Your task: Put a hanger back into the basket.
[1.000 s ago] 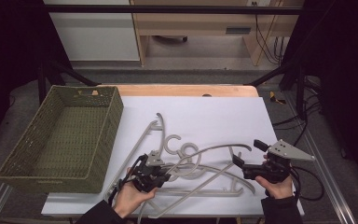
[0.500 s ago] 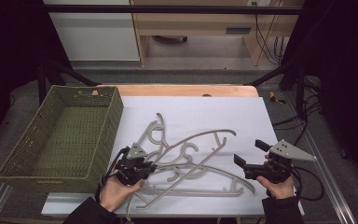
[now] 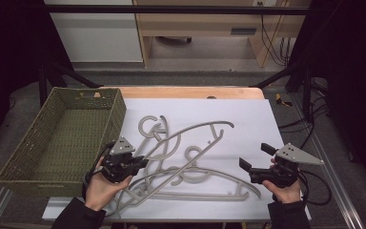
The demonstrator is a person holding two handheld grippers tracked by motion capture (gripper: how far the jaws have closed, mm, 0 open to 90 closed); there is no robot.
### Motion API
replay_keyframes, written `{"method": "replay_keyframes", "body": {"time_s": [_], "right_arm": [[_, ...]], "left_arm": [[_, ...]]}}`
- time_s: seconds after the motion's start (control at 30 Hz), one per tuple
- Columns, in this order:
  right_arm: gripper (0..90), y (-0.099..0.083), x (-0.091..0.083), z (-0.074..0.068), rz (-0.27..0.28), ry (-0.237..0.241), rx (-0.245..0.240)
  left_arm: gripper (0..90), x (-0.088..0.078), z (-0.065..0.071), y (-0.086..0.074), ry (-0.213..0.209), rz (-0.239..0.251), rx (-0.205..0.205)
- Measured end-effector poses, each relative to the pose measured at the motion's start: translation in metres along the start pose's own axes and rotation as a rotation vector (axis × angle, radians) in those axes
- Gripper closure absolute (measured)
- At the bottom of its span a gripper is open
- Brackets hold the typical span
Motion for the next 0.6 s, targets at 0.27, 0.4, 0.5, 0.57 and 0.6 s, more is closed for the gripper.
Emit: {"method": "replay_keyframes", "body": {"time_s": [0.27, 0.4, 0.5, 0.57, 0.6], "right_arm": [[2.5, 0.001, 0.002, -0.002, 0.0, 0.001, -0.003], [2.4, 0.0, 0.002, -0.002, -0.001, 0.007, -0.004], [2.1, 0.0, 0.003, -0.002, -0.003, 0.003, -0.004], [2.1, 0.0, 0.003, -0.002, -0.002, 0.001, -0.004], [2.0, -0.001, 0.004, -0.002, -0.004, 0.005, -0.005]], "left_arm": [[81.7, -0.028, -0.009, 0.021, 0.034, 0.045, 0.019], [81.6, -0.042, -0.021, 0.033, 0.054, 0.068, 0.029], [81.6, -0.052, -0.036, 0.043, 0.064, 0.073, 0.026], [81.6, -0.055, -0.041, 0.045, 0.062, 0.076, 0.023], [81.6, -0.058, -0.049, 0.047, 0.059, 0.083, 0.009]]}}
Point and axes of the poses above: each handheld gripper's, and its own axes: x roughly forward along the jaws, y roughly out of its top, z roughly to its right, the point moved 4 cm from there along x, roughly forward along the jaws, and after that the axes turned 12 degrees about -x, right-handed, at the moved point
